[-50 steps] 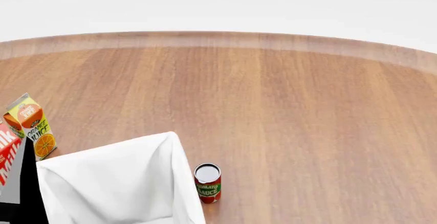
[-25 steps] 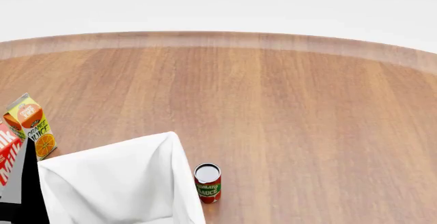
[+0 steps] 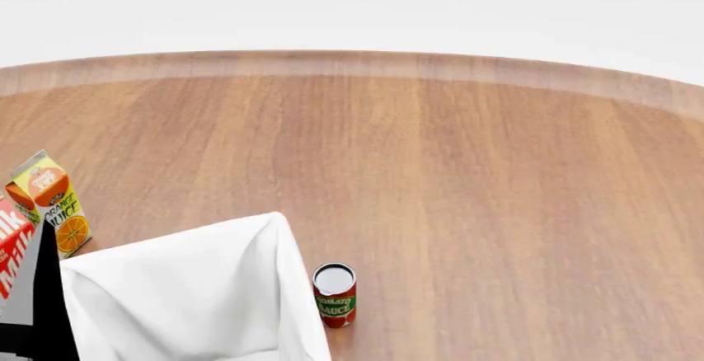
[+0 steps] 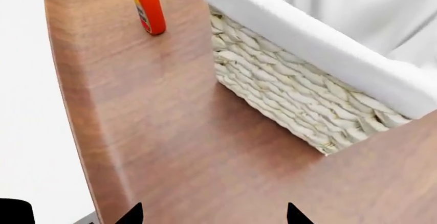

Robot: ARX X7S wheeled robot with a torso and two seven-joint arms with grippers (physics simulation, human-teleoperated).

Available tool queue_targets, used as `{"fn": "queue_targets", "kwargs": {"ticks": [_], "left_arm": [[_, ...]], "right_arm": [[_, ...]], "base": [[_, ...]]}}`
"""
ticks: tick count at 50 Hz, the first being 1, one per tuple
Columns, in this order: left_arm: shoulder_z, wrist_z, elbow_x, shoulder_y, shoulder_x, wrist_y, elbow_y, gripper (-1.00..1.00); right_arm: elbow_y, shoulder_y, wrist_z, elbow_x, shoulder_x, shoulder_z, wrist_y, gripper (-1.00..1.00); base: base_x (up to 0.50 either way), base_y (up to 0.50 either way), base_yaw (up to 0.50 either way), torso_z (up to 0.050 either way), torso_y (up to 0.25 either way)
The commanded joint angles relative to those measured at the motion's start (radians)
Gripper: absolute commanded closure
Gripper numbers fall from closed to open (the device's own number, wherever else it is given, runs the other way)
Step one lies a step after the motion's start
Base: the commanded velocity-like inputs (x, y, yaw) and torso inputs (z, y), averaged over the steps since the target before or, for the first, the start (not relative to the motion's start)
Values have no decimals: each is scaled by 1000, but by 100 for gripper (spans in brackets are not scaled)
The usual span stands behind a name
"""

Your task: Pick up the butter and put it in the basket.

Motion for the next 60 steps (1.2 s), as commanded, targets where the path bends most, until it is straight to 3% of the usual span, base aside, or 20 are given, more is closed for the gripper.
{"fn": "queue_targets", "kwargs": {"ticks": [1,10,21,36,45,60], "left_arm": [[2,-1,-5,-5,0,0,1,-100],[8,0,0,-5,4,-2,-1,-100],[15,5,9,-1,7,4,-11,-100],[20,1,5,-9,8,-1,-7,-100],[25,3,7,-11,12,-2,-10,-100],[24,1,2,-16,4,6,-7,-100]], "right_arm": [[49,-133,0,7,-4,21,5,-100],[177,-386,4,-13,-3,43,-1,-100],[204,-419,-5,-12,17,55,1,-100],[177,-396,31,-20,41,39,50,-100],[122,-348,163,2,-39,-10,205,-100],[42,-266,215,62,-97,-15,298,-100]], "base": [[0,0,0,0,0],[0,0,0,0,0],[0,0,0,0,0],[0,0,0,0,0],[0,0,0,0,0],[0,0,0,0,0]]}}
